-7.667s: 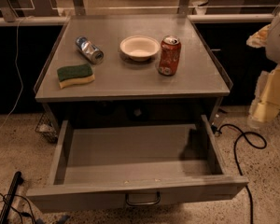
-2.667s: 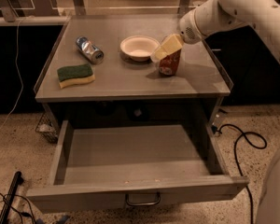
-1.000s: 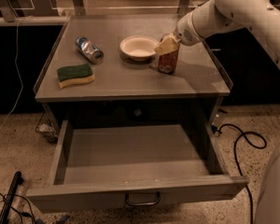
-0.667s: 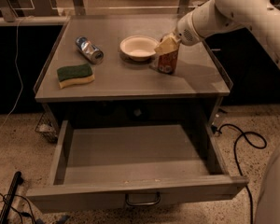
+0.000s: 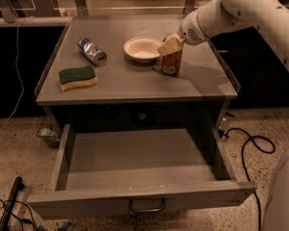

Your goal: Place coke can into top drawer

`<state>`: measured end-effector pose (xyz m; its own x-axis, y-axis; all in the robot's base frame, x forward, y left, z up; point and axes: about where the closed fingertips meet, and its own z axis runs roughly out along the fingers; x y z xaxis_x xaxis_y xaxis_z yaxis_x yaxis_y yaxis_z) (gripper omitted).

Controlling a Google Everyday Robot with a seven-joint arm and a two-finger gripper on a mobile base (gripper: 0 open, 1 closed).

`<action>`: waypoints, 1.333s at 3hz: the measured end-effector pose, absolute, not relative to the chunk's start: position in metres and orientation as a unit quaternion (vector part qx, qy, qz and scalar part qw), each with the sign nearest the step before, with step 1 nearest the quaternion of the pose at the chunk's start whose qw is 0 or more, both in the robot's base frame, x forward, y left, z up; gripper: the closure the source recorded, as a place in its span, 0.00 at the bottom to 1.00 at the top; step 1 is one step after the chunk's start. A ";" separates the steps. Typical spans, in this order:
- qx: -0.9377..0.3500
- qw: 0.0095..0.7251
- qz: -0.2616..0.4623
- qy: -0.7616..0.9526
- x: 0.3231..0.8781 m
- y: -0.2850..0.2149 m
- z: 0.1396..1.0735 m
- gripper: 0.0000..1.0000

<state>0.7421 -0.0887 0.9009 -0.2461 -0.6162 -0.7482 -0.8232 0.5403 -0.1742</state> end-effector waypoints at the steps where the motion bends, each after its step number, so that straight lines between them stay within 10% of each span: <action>1: -0.457 0.422 0.136 0.771 0.732 -0.093 0.924 1.00; 4: -0.403 0.503 0.123 0.754 0.617 -0.160 0.985 1.00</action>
Offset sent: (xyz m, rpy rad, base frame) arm -0.0901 -0.0719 0.1090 0.1082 -0.1789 -0.0762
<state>0.6167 -0.1599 0.9846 -0.1689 -0.4842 -0.8585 -0.7323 0.6447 -0.2195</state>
